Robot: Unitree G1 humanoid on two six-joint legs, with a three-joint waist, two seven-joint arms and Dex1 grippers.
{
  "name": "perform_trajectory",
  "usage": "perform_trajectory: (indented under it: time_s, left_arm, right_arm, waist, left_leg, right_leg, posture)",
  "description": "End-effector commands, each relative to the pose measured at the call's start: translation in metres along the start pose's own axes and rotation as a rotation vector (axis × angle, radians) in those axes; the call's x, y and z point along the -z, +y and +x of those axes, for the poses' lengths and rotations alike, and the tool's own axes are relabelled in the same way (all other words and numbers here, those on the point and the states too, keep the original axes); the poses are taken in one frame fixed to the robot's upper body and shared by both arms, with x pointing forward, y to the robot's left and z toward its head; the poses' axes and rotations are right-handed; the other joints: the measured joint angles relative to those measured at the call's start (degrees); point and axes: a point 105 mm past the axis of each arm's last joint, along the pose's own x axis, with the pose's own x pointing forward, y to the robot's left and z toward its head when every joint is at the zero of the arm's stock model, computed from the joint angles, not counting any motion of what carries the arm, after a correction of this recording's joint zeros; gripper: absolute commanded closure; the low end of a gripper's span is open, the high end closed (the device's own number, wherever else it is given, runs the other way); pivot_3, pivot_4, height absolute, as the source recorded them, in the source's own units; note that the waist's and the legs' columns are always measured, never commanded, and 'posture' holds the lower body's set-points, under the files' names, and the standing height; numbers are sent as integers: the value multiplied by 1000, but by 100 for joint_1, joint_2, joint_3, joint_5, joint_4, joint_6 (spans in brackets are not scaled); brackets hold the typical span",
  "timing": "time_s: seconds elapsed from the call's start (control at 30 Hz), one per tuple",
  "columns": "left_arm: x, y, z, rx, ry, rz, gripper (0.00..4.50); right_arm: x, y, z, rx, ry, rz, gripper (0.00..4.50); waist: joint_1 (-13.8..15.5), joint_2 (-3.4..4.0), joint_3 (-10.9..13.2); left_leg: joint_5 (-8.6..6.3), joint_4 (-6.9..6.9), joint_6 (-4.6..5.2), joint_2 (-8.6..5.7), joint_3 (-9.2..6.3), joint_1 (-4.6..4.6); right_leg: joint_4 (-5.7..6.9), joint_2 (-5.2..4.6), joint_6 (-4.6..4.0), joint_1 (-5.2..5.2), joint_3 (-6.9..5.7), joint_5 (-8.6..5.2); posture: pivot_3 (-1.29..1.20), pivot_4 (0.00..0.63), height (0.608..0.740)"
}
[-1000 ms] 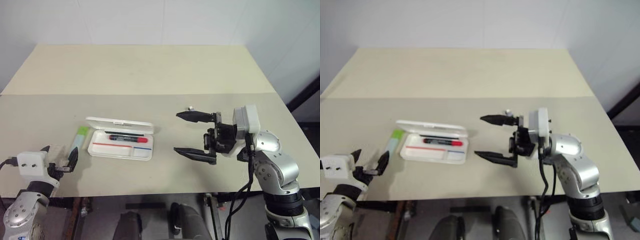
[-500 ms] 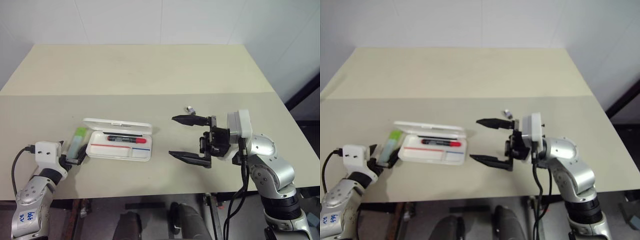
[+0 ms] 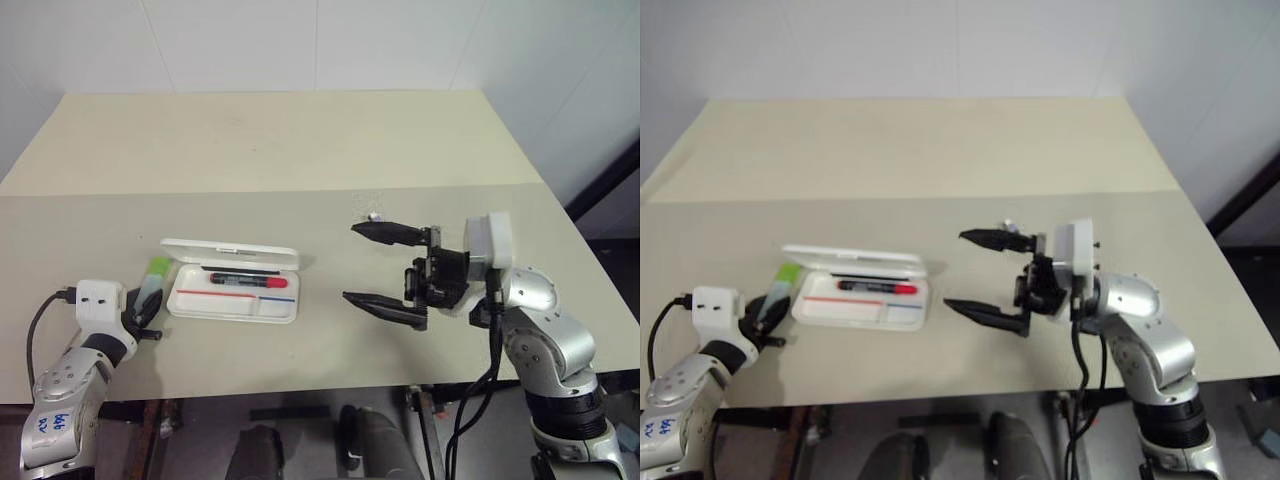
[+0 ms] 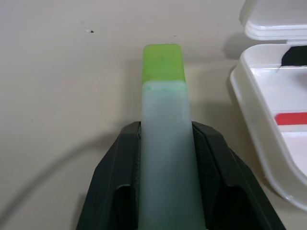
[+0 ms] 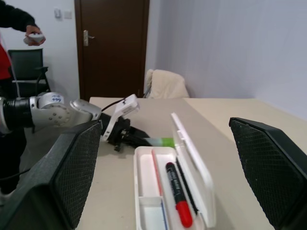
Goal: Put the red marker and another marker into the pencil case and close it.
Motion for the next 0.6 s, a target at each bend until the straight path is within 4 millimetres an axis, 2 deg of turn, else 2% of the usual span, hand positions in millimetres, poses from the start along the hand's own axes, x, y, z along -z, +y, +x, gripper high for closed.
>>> perform_trajectory:
  time_s: [0.03,0.13,0.33,0.47,0.6]
  left_arm:
    - [-13,18,-10,-51,-25,50,3386]
    - [-34,21,-16,-6,-89,76,3386]
    - [-74,25,-35,116,-209,156,3386]
    - [-114,8,-54,337,-362,229,3386]
    - [-126,-14,-67,535,-412,289,3386]
  right_arm:
    - [-4,7,-17,-28,16,-33,0]
    - [6,16,-31,-76,77,-31,0]
    - [18,25,-39,-117,125,-15,0]
    - [29,31,-48,-126,148,-12,0]
    - [41,33,-60,-134,202,-15,0]
  waist:
    - [3,0,0]
    - [8,-1,0]
    - [11,-5,1]
    - [20,-6,1]
    - [18,-4,2]
  left_leg:
    - [-1,-1,-3,1,0,0]
    - [-8,-1,-15,0,2,-2]
    - [-12,-1,-21,-5,3,-6]
    - [-14,-5,-23,-4,3,-7]
    - [-14,-5,-24,-6,6,-7]
  right_leg:
    - [0,0,-1,-1,0,-1]
    - [-4,-1,0,-1,0,-6]
    - [-15,-9,4,-1,-1,-7]
    - [-22,-8,1,-1,-4,-10]
    - [-22,-6,-4,-1,-2,-13]
  posture:
    - [0,150,740]
    - [0,150,740]
    - [0,150,740]
    - [0,150,740]
    - [0,150,740]
